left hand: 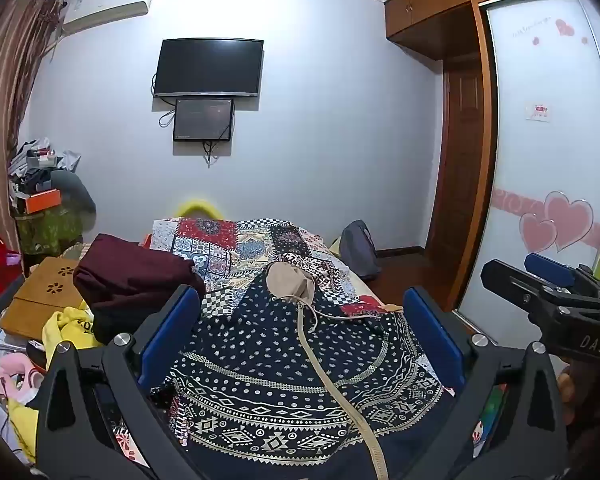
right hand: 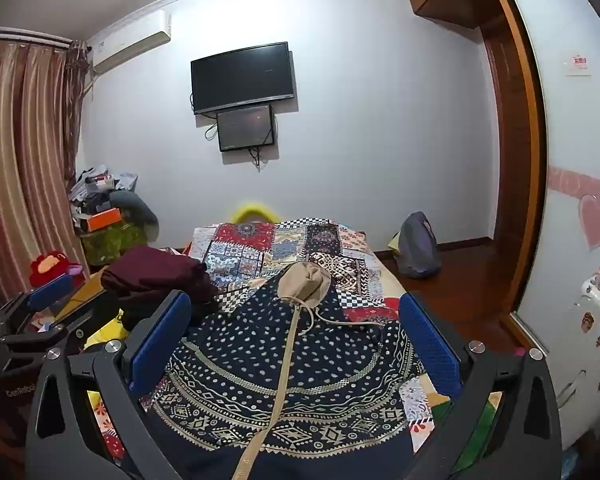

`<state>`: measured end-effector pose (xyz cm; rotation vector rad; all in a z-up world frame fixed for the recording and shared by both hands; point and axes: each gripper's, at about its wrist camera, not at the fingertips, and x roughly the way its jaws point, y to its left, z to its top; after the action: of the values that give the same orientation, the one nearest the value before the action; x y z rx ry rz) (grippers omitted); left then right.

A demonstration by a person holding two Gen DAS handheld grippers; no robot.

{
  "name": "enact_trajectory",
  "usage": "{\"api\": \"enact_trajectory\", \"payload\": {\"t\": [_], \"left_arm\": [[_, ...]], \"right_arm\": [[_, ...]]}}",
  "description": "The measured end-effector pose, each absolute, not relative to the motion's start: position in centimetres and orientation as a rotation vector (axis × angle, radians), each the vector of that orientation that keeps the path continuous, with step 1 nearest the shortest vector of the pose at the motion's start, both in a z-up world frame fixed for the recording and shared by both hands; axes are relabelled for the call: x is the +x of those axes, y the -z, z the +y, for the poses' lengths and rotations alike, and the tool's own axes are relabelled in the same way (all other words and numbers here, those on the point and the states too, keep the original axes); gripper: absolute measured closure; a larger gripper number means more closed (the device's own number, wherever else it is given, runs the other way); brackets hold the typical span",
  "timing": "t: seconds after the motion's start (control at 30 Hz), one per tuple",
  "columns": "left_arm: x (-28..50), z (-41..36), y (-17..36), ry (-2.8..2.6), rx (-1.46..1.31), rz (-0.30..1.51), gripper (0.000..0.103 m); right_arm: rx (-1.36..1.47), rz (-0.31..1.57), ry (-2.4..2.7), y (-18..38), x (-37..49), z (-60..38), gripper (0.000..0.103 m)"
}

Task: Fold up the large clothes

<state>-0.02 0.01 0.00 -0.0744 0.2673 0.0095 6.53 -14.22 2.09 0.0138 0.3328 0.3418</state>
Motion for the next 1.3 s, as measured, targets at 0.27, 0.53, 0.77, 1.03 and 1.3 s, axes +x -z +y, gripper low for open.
{"api": "enact_trajectory", "payload": {"t": [0.27, 0.53, 0.77, 1.03, 1.3], "left_arm": [[0.02, -0.02, 0.22, -0.017, -0.065, 0.276, 0.0], [-0.2, 0.6, 0.39, -0.022, -0.076, 0.275, 0.0], [-0.28, 0.74, 0.52, -0.031, -0.07, 0.275, 0.0], [-0.4, 0.6, 0.47, -0.029, -0.061, 0.278, 0.0], [-0.44, 0.55, 0.37, -0.032, -0.063, 0.277, 0.0]], "right_arm": [[0.015, 0.335, -0.339, -2.05, 6.52, -14.12, 0.0], [0.018, 0.347, -0.347, -1.95, 6.56, -13.89, 0.0], [0.021, 0.354, -0.349, -1.78, 6.75, -13.86, 0.0], [0.018, 0.354, -0.351, -1.68, 6.58, -13.7, 0.0], [0.024, 0.358, -0.354, -1.75, 6.53, -13.61, 0.0]]}}
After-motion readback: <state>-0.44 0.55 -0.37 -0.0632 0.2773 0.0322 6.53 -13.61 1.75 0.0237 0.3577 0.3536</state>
